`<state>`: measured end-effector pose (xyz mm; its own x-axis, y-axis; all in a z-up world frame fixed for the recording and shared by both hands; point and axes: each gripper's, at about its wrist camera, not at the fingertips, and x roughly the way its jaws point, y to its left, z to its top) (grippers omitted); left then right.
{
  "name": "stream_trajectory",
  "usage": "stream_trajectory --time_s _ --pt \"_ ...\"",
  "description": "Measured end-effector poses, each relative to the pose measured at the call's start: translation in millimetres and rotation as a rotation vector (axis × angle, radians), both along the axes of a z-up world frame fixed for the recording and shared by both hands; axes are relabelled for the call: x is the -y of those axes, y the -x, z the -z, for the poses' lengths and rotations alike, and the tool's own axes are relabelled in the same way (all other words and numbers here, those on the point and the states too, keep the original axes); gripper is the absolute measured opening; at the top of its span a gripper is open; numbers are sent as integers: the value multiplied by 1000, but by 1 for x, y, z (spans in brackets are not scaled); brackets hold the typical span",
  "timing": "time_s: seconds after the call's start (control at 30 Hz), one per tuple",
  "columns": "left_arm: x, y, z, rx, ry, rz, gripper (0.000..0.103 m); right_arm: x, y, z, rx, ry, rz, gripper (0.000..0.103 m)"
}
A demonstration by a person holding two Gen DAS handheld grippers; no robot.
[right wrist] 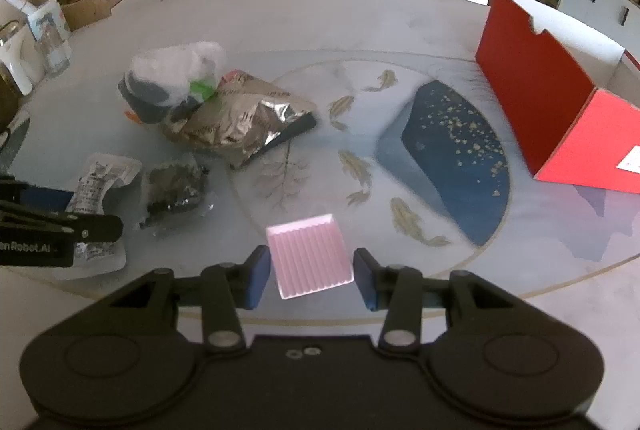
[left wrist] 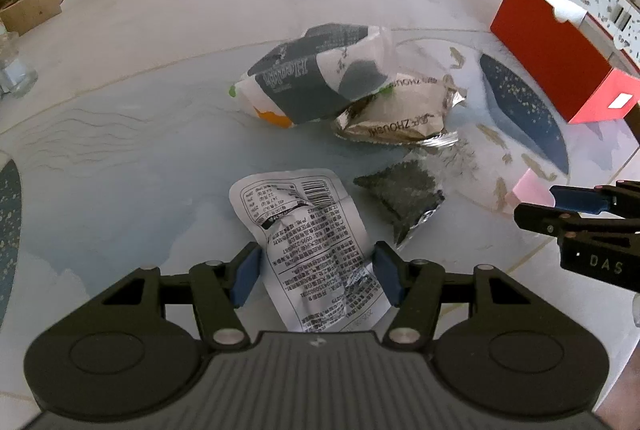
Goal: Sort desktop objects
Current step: 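Carry the wrapper with the left gripper while the right carries the pink pad to the red box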
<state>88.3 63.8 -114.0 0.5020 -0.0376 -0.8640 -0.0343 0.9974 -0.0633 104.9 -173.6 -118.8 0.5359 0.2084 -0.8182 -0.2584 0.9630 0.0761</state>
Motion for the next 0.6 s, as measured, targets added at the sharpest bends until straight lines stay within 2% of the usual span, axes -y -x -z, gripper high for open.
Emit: stream_trajectory --time_s 0.6 --pt "25 11 -59 101 30 66 60 31 13 -54 43 -36 30 45"
